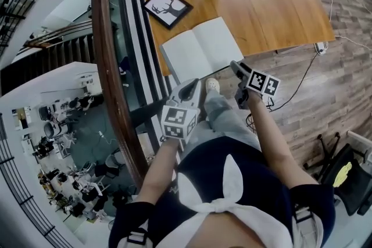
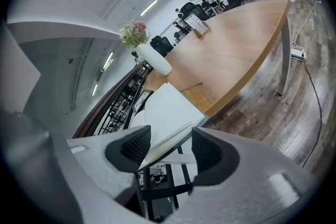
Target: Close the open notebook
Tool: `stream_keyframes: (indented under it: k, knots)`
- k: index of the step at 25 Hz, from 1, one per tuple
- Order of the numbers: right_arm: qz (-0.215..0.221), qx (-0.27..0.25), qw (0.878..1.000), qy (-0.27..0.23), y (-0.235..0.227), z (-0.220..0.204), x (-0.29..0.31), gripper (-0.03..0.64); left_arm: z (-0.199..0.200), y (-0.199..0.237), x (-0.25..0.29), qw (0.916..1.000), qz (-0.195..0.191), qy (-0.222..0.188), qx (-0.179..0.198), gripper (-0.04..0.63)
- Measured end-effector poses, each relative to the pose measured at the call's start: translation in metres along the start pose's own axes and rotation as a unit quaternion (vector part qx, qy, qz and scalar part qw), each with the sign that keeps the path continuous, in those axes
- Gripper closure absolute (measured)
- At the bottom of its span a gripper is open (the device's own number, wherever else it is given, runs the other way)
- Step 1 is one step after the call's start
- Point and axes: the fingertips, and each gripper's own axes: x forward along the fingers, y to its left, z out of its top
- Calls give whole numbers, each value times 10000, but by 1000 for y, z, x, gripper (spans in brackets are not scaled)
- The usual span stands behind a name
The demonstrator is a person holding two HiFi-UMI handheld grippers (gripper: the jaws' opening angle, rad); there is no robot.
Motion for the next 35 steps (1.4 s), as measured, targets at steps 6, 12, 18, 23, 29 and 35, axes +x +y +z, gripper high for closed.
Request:
stream_keyframes:
  k: [6, 12, 18, 23, 29, 35]
  knots:
    - [-116, 346, 9993, 29, -21, 2, 13, 365, -5, -1, 10, 9999, -77, 114, -7, 576]
    - [-20, 788, 9969, 39, -36, -2, 23, 364, -8, 0, 22, 9998, -114, 188, -23, 576]
    - [149, 1031, 9945, 116, -42, -7, 31, 389, -12, 0, 32, 9996, -166, 248, -30, 576]
    - [204, 951, 9952, 66, -37, -4, 33, 490, -15, -1, 38, 9993, -199, 296, -70, 575]
    - [154, 1016, 9947, -108, -35, -3, 30, 529, -17, -1, 41, 9992, -219, 330, -84, 576]
    - [69, 893, 9957, -245, -28, -1, 25, 571, -17, -1, 38, 9993, -187, 328, -64, 575]
